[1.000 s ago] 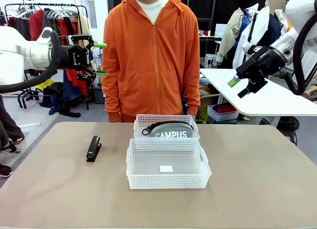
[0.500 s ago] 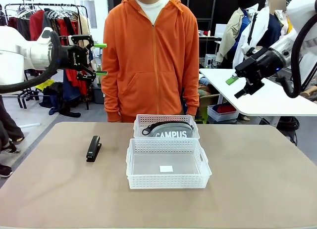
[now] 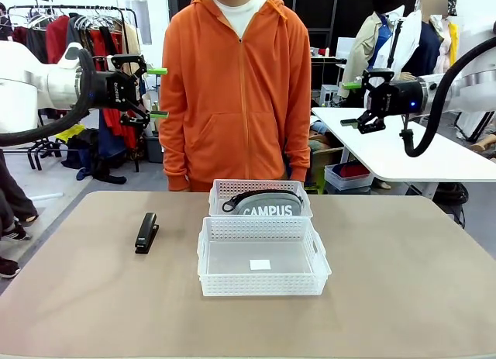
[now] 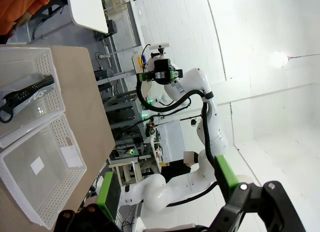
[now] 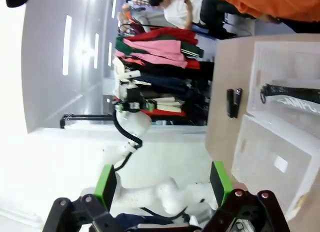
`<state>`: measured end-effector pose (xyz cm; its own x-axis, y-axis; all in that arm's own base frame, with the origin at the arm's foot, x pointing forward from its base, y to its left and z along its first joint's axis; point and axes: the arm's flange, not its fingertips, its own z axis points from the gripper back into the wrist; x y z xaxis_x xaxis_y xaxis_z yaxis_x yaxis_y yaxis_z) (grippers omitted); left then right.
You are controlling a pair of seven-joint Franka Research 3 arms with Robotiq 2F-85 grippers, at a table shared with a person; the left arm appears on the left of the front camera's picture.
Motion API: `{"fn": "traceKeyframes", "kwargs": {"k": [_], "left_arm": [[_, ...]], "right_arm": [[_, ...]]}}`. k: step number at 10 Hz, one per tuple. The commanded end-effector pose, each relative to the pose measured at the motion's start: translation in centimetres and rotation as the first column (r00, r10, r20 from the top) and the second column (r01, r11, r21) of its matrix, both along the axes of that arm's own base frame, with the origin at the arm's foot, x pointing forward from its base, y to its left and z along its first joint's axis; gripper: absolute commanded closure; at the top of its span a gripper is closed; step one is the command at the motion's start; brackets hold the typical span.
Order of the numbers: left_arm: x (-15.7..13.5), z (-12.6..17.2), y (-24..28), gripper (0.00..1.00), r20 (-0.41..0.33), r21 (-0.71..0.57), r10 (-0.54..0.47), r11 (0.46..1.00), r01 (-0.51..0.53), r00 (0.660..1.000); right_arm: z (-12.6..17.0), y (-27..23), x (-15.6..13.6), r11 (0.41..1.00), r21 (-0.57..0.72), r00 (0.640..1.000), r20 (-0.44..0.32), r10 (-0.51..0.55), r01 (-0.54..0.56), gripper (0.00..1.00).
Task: Distribute items into two baskets.
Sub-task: Pick up the Stapler that the person points to.
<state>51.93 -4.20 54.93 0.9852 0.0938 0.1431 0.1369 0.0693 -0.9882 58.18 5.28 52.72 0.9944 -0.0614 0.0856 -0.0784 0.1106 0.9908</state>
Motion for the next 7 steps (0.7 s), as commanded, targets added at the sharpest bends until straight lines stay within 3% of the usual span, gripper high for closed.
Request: {"fn": "traceKeyframes", "kwargs": {"k": [1,2,5,7], "left_arm": [[0.0,0.1,0.1,0.0,0.002,-0.002,0.0,1.0,0.0,1.0],[0.0,0.1,0.1,0.0,0.002,-0.002,0.0,1.0,0.0,1.0],[0.0,0.1,0.1,0.0,0.002,-0.002,0.0,1.0,0.0,1.0],[0.0,0.1,0.1,0.0,0.002,-0.002,0.0,1.0,0.0,1.0]], "right_arm": [[0.8,0.0,0.4,0.993,0.111,0.999,-0.01,-0.045,0.046,0.0],[0.9,-0.3,0.7,0.996,0.077,0.999,0.026,-0.04,0.038,0.0],[1.1,-0.4,0.8,0.977,0.212,1.0,-0.015,-0.017,0.02,0.0],[1.8,-0.7,0.8,0.981,0.196,1.0,-0.001,0.004,-0.003,0.0]]}}
